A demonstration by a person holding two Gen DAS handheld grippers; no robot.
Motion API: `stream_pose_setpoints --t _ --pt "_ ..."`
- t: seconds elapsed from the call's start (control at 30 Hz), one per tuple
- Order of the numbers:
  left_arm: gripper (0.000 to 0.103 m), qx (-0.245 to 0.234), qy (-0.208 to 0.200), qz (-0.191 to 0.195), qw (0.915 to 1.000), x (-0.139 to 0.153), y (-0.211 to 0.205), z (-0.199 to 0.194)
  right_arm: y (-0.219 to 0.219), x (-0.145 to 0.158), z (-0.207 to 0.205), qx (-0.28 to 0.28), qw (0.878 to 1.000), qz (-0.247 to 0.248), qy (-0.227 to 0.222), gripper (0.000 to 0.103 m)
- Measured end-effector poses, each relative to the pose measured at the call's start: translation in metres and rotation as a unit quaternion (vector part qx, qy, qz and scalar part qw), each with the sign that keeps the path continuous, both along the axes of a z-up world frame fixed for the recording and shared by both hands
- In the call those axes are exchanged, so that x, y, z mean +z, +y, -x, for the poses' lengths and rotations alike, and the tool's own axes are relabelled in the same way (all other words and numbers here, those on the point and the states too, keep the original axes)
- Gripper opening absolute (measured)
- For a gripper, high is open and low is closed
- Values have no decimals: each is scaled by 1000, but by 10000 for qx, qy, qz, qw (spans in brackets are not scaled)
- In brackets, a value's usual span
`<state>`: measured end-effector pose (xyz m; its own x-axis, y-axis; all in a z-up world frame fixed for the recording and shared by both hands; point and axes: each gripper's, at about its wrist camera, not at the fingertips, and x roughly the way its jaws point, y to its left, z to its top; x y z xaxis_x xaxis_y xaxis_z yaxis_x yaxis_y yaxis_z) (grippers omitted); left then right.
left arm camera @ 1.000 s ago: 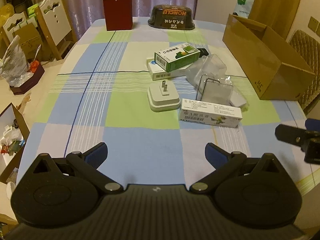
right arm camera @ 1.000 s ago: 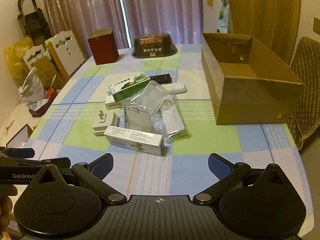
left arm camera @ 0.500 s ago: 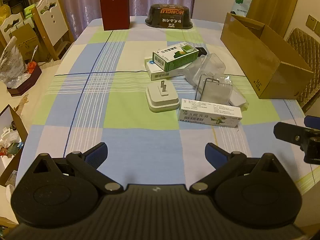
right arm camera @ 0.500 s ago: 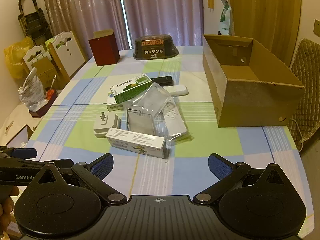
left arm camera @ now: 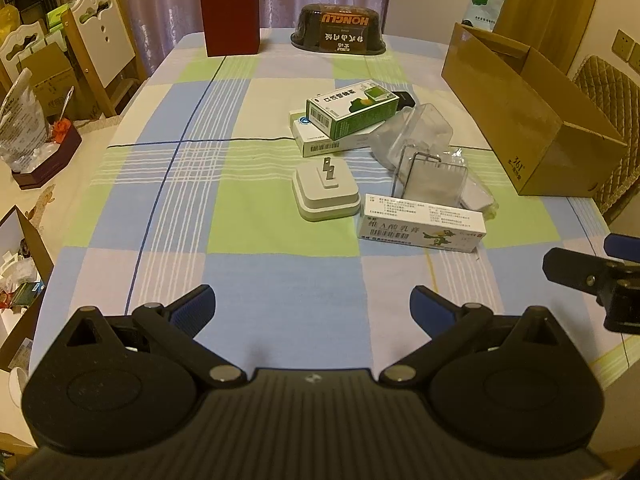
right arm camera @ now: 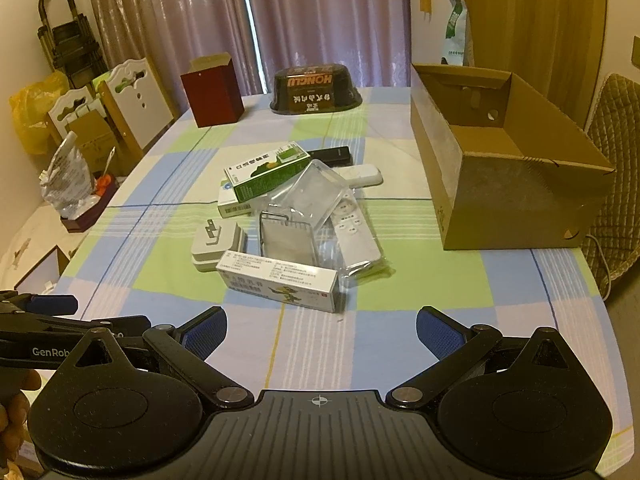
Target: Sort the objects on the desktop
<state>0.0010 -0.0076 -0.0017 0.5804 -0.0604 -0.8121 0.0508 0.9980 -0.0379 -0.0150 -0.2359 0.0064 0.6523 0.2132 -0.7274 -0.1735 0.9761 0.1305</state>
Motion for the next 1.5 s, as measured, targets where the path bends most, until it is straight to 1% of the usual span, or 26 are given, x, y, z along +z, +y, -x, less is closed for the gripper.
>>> stream_pose_setpoints --t 1.5 --pt "102 49 82 103 9999 -2 1 -2 2 -4 -4 -1 9999 65 112 103"
